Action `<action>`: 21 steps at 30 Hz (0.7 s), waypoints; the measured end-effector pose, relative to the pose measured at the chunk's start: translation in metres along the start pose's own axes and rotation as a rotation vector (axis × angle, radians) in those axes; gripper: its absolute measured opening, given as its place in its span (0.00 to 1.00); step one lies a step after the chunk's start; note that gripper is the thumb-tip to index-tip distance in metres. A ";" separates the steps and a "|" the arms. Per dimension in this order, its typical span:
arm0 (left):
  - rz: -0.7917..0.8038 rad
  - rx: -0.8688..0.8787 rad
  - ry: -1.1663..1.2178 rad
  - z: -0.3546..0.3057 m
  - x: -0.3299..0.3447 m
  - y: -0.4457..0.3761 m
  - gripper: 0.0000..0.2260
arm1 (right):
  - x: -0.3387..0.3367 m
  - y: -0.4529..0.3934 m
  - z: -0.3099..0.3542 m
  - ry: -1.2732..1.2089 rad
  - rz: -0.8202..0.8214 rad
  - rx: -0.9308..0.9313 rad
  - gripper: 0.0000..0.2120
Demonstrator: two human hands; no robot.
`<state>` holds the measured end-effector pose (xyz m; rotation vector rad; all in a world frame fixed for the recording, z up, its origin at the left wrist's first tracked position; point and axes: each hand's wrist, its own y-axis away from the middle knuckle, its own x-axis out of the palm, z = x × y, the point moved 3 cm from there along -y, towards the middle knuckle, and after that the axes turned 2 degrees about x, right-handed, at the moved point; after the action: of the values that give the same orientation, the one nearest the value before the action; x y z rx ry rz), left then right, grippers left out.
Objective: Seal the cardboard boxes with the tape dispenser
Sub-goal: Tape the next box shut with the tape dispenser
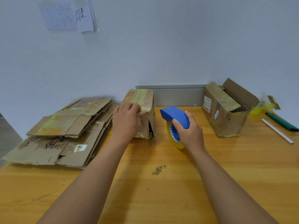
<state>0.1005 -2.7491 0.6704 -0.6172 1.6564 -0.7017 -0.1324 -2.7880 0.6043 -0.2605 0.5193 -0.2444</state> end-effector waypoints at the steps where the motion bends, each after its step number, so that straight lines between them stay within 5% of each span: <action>1: -0.005 0.012 0.002 -0.001 0.001 0.002 0.11 | 0.000 0.000 0.000 0.000 0.002 -0.001 0.32; 9: 0.074 0.037 -0.015 0.011 -0.001 0.010 0.25 | 0.001 -0.001 -0.001 0.014 0.006 0.008 0.32; 14: 0.182 -0.188 -0.006 0.008 0.008 0.017 0.41 | 0.002 0.001 0.001 0.029 -0.003 0.004 0.33; 21: 0.063 -0.262 0.032 -0.006 0.008 0.008 0.33 | 0.000 0.004 0.004 0.036 0.005 0.012 0.33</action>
<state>0.0926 -2.7484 0.6602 -0.7389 1.8057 -0.4540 -0.1302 -2.7834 0.6063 -0.2429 0.5541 -0.2474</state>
